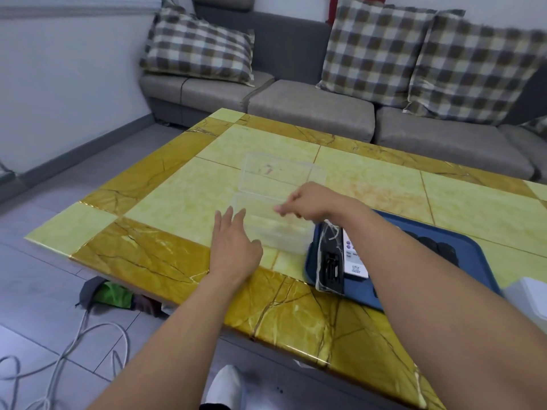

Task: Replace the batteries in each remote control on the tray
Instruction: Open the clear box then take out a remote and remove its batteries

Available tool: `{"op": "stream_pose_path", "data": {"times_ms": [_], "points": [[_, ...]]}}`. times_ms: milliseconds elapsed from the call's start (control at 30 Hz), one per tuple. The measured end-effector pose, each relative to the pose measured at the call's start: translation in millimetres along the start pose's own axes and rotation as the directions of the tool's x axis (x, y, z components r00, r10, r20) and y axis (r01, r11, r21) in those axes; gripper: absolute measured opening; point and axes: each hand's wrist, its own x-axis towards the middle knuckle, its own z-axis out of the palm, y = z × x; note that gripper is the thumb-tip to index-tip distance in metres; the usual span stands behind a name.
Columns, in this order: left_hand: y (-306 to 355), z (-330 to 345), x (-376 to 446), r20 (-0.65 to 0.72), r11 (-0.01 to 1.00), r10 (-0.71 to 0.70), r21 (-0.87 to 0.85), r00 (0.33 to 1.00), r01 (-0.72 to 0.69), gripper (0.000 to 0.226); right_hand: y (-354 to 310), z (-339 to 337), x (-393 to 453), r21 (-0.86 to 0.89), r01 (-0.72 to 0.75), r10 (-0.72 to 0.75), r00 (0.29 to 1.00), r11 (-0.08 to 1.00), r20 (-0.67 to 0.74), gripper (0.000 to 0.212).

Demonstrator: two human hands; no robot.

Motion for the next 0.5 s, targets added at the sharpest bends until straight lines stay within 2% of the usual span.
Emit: {"op": "stream_pose_path", "data": {"times_ms": [67, 100, 200, 300, 367, 500], "points": [[-0.1, -3.7, -2.6, -0.013, 1.0, -0.007, -0.03, 1.0, 0.006, 0.081, -7.8, 10.9, 16.2, 0.249, -0.038, 0.055, 0.996, 0.968, -0.064, 0.008], [-0.3, -6.2, -3.6, -0.018, 0.999, -0.015, -0.035, 1.0, 0.014, 0.085, -12.7, 19.7, 24.3, 0.293, -0.059, 0.08, 0.995, 0.954, -0.06, 0.008], [-0.8, -12.4, -4.1, 0.006, 0.996, -0.04, -0.076, 0.999, 0.04, 0.087, -28.7, 53.5, 43.6, 0.377, -0.149, 0.133, 0.989, 0.914, 0.067, 0.023], [-6.1, -14.4, -0.9, 0.028, 0.988, -0.076, -0.13, 0.997, 0.079, 0.088, -37.5, 77.9, 59.2, 0.394, -0.24, 0.191, 0.968, 0.887, 0.161, 0.02], [-9.4, -16.2, 1.3, 0.039, 0.984, -0.094, -0.145, 0.995, 0.099, 0.088, -41.1, 81.4, 64.1, 0.411, -0.249, 0.2, 0.967, 0.877, 0.159, 0.015], [-13.0, -20.6, 2.0, 0.047, 0.983, -0.067, -0.171, 0.997, 0.074, 0.086, -47.5, 75.3, 57.5, 0.482, -0.214, 0.181, 0.977, 0.85, 0.114, 0.029]]}}
